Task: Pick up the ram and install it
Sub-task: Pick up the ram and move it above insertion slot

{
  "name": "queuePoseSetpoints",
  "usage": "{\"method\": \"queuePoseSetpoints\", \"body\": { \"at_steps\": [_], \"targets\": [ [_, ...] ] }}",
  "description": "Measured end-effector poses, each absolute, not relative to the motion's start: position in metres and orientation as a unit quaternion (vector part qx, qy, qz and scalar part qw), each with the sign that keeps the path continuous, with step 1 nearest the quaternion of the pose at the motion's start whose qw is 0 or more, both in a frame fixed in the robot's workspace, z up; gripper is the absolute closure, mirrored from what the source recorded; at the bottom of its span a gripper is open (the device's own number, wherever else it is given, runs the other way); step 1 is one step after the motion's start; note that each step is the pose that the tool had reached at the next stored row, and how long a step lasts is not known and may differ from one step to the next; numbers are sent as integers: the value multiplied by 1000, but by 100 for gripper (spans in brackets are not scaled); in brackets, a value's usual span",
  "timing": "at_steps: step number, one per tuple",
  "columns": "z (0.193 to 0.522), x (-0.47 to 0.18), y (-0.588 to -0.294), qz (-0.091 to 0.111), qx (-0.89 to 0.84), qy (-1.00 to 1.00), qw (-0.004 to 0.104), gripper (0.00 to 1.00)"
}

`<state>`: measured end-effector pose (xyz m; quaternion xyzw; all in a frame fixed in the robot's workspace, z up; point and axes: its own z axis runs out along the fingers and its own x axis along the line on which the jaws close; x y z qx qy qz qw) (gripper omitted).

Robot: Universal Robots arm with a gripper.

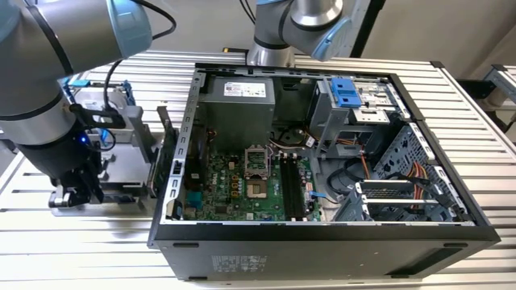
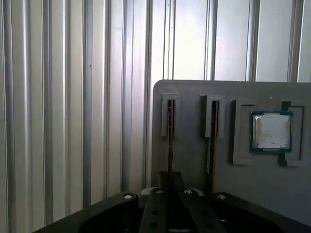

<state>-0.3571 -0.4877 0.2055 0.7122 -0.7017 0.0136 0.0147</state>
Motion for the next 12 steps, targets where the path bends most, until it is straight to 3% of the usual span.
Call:
{"method": "queuePoseSetpoints", "body": {
  "at_steps": [12],
  "targets": [
    [214,-357,-488,14,712,-702,15,100]
  ]
}}
